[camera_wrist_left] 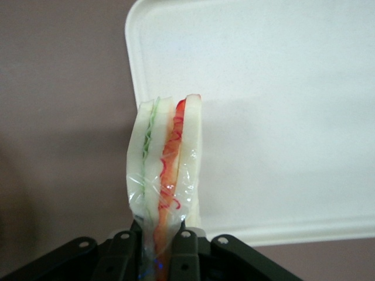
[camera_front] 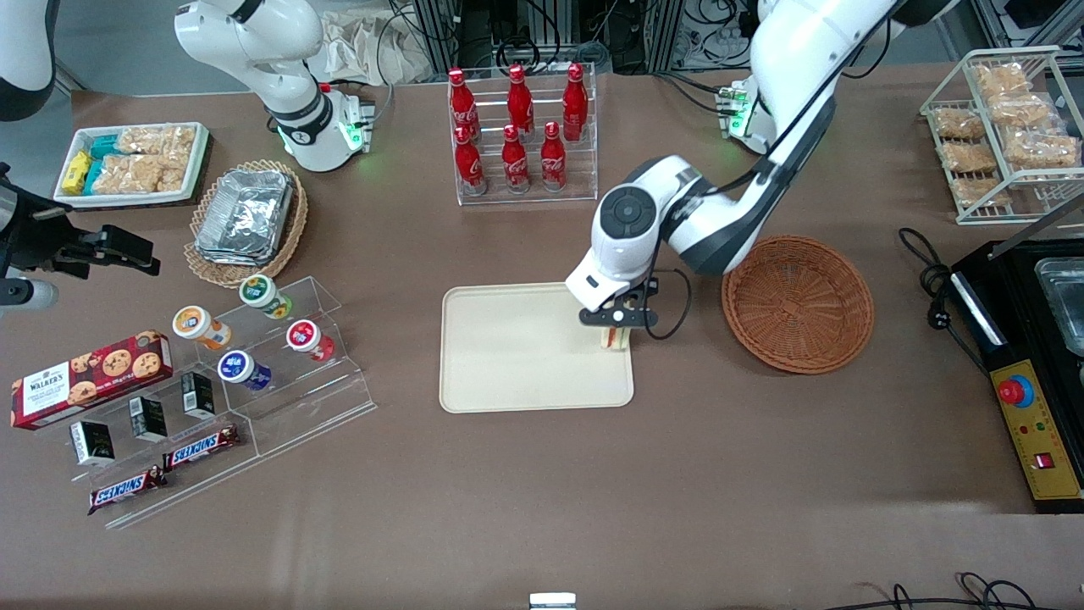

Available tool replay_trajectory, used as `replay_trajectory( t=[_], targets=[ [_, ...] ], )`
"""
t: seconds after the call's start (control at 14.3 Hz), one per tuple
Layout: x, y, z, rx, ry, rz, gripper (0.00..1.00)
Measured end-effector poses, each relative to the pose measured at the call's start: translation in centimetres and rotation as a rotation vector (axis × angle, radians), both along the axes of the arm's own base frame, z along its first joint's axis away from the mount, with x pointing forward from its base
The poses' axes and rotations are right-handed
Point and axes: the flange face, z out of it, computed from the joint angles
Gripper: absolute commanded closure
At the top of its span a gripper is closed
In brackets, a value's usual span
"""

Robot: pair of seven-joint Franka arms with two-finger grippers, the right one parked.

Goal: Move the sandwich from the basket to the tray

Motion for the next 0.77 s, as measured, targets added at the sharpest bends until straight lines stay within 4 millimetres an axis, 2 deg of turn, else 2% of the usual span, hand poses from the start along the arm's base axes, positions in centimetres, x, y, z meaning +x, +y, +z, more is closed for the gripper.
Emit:
replay_trajectory(
  t=[0.14, 0.21, 0.28, 0.35, 0.77],
  targets=[
    [0.2, -0.1, -2.7, 0.009, -0.005, -0.013, 1.0],
    [0.4, -0.2, -2.9, 0.005, -0.009, -0.016, 0.87],
    [0.6, -0.3, -2.8, 0.004, -0.017, -0.02, 0.29],
    [0.8, -0.4, -2.6, 0.005, -0.026, -0.025, 0.0],
    [1.4, -1.2, -1.4, 0.0, -0.067, 0.03, 0.0]
  ],
)
